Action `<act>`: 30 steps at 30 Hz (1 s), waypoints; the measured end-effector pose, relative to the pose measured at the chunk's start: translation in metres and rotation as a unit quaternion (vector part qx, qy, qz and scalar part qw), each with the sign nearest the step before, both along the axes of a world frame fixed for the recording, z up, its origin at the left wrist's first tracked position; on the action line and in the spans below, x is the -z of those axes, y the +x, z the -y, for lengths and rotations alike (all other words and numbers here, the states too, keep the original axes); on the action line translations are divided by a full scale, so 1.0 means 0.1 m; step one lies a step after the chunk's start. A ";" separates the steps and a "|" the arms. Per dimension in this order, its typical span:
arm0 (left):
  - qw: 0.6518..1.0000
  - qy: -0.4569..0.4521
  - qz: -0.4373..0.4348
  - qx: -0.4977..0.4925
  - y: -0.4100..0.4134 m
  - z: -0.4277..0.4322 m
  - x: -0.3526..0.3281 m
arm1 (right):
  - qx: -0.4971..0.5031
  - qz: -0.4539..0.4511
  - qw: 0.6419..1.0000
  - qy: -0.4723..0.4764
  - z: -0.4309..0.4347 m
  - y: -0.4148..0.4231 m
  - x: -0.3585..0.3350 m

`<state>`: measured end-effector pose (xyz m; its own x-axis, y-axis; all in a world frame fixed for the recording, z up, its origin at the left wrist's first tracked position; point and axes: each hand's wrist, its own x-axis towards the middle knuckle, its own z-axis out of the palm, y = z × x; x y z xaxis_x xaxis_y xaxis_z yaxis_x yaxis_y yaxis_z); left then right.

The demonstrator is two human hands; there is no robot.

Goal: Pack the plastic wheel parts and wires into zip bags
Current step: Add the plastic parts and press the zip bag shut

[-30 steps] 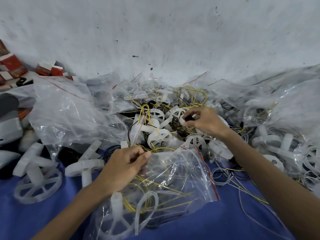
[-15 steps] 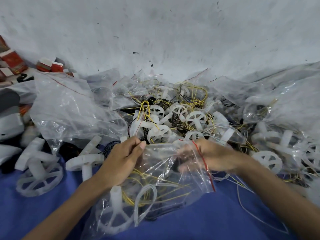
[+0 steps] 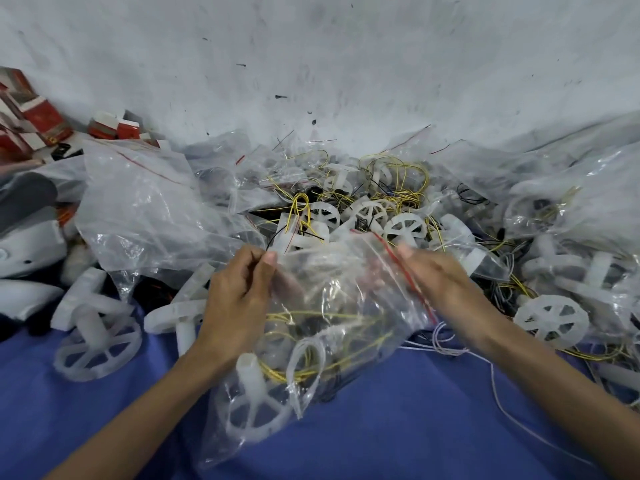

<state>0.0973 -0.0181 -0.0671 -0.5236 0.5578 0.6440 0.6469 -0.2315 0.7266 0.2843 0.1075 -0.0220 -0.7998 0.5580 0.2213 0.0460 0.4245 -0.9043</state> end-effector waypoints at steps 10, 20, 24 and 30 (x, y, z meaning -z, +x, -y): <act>0.989 0.134 0.067 0.010 0.05 -0.04 0.02 | 0.040 -0.031 0.997 -0.053 0.09 -0.08 0.07; 0.880 -0.239 0.232 0.339 -0.02 -0.01 0.04 | -0.138 -0.249 0.868 -0.407 -0.20 -0.38 -0.14; 0.866 -0.376 0.103 0.314 0.10 0.09 0.08 | -0.115 -0.245 0.889 -0.369 -0.21 -0.36 -0.18; 0.906 -0.192 0.231 0.297 0.08 0.14 0.21 | -0.099 -0.254 0.947 -0.168 -0.36 -0.09 -0.47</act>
